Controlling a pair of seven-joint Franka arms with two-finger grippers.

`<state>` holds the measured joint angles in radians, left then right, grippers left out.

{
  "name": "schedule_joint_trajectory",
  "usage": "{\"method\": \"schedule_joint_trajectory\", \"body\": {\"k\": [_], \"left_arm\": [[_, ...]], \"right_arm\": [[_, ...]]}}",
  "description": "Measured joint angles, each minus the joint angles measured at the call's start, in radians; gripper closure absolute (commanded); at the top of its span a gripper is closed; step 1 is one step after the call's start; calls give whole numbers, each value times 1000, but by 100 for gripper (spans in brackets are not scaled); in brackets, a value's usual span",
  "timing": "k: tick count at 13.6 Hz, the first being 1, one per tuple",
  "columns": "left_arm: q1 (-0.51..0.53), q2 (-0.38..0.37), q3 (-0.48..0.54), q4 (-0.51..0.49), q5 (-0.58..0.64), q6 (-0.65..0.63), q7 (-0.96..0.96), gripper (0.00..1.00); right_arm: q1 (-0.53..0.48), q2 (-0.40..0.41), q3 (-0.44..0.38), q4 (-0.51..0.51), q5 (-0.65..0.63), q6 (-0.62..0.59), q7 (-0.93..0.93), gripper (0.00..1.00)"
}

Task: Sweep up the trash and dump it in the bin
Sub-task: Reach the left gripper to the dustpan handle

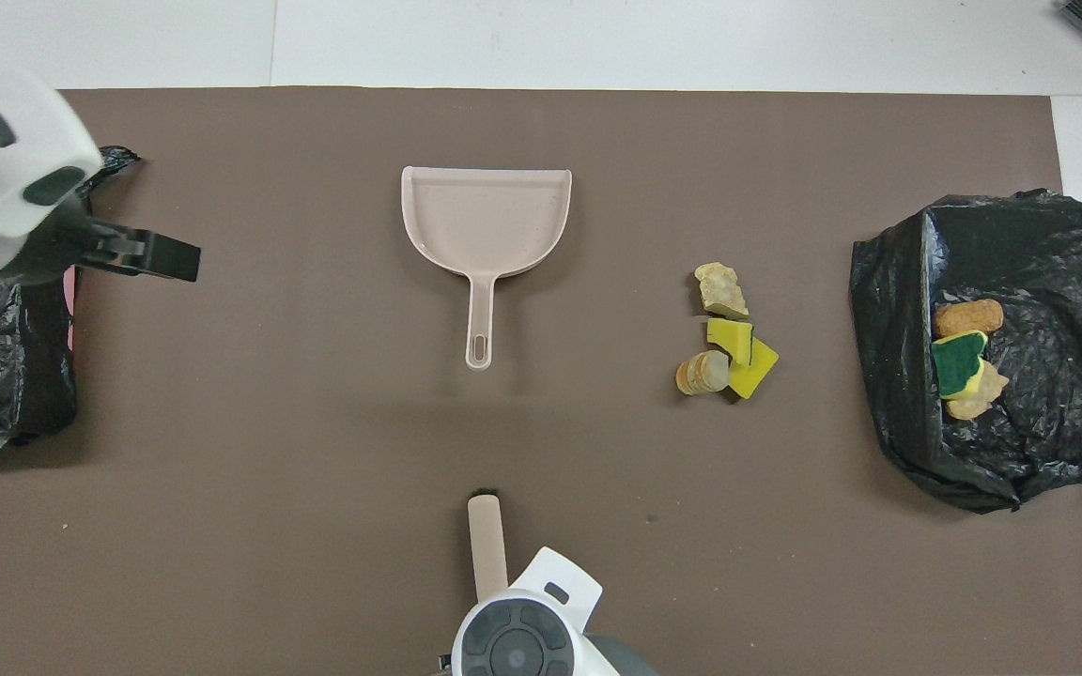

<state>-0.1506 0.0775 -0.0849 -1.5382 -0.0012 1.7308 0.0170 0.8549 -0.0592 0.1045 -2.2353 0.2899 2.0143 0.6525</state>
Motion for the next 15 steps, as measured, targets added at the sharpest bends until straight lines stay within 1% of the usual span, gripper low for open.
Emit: {"method": "schedule_joint_trajectory", "body": {"k": [2,3,6,8,9,12,13,14,15], "left_arm": [[-61,36,-4,-44,0,88,-24,0],[-88,46,-4,-70,0,118,-33,0],[-170,93,-5,-127,0,209,-108,0],[-237,152,-5,-137,1,278,-195,0],[-267,184,-6,-138,1,305,-226,0],[-318,258,-5,-140,1,390,-294,0],[-323,278,-5,-141,1,413,-308,0],[-324,293,-4,-141,1,427,-314,0],[-324,303,-4,-141,1,435,-316,0]], "right_arm": [[45,5,0,-65,14,96,14,0],[62,8,0,-84,18,122,20,0],[84,12,0,-100,20,156,27,0],[93,19,0,-104,21,180,27,0],[101,26,0,-107,21,196,29,4],[115,37,0,-111,22,207,40,29],[119,37,-1,-111,22,207,40,53],[125,38,-1,-112,22,207,41,87],[129,39,-1,-113,22,207,43,100]]}}
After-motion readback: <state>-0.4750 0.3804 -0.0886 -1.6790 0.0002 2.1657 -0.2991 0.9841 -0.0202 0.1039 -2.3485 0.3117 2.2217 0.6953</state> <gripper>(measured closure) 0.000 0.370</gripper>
